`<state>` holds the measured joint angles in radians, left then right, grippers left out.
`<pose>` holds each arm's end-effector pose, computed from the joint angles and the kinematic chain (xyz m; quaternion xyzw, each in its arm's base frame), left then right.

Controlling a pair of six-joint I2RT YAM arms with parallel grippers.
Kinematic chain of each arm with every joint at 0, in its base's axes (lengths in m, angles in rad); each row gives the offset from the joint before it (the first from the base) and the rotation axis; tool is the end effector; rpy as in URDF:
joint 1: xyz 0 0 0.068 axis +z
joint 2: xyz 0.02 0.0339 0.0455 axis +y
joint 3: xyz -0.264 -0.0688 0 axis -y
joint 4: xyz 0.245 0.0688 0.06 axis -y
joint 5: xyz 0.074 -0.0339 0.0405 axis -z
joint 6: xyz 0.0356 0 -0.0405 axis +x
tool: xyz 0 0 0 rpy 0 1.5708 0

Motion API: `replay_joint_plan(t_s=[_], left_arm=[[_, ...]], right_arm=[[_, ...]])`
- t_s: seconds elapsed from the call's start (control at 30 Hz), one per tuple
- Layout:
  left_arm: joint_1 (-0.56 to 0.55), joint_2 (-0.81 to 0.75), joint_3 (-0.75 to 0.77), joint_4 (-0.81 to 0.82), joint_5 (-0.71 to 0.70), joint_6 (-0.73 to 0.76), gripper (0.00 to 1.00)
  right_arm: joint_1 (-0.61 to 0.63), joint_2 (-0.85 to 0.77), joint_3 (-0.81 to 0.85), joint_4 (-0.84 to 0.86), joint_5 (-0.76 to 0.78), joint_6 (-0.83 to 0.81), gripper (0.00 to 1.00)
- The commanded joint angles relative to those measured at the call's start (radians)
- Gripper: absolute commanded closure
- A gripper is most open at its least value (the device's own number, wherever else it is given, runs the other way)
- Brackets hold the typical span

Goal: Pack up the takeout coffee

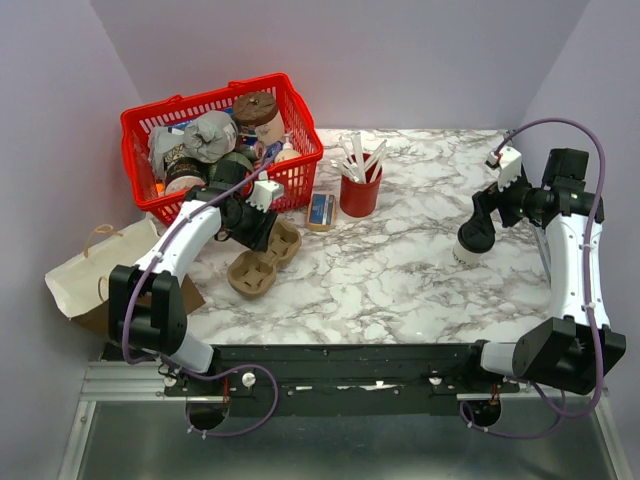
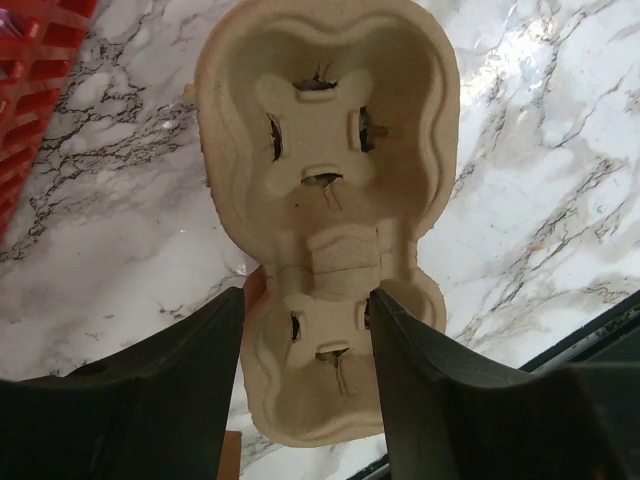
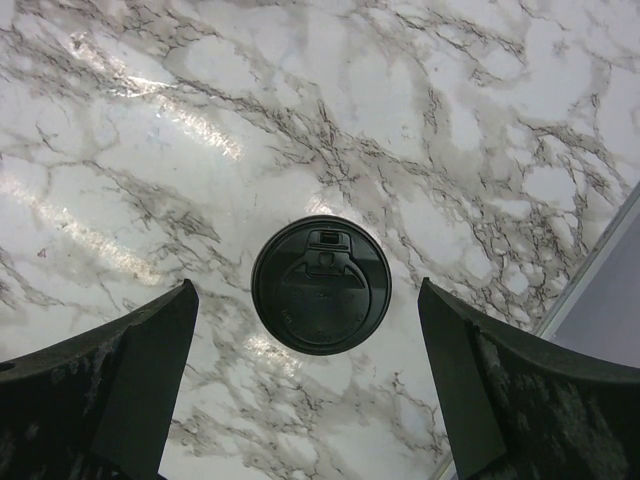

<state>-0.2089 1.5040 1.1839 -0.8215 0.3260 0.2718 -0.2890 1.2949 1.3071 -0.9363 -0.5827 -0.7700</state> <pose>0.2898 -0.0731 0.2588 0.2631 0.9282 -0.1519 0.2150 0.2498 -0.0538 0.3477 -0.3050 0.8603 0.0813 0.4002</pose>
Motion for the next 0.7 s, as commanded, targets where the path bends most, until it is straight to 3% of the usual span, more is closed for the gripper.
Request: replay_joint_plan(t_s=[0.0, 0.33, 0.67], left_arm=[[-0.036, 0.018, 0.045, -0.082, -0.064, 0.003, 0.38], [-0.075, 0.061, 0.045, -0.061, -0.091, -0.023, 0.36], [-0.103, 0.094, 0.049, -0.065, -0.087, -0.023, 0.42]], right_arm=[[0.007, -0.034, -0.006, -0.009, -0.028, 0.029, 0.00], [0.008, -0.037, -0.019, -0.009, -0.028, 0.029, 0.00], [0.010, -0.031, -0.025, -0.009, -0.037, 0.029, 0.00]])
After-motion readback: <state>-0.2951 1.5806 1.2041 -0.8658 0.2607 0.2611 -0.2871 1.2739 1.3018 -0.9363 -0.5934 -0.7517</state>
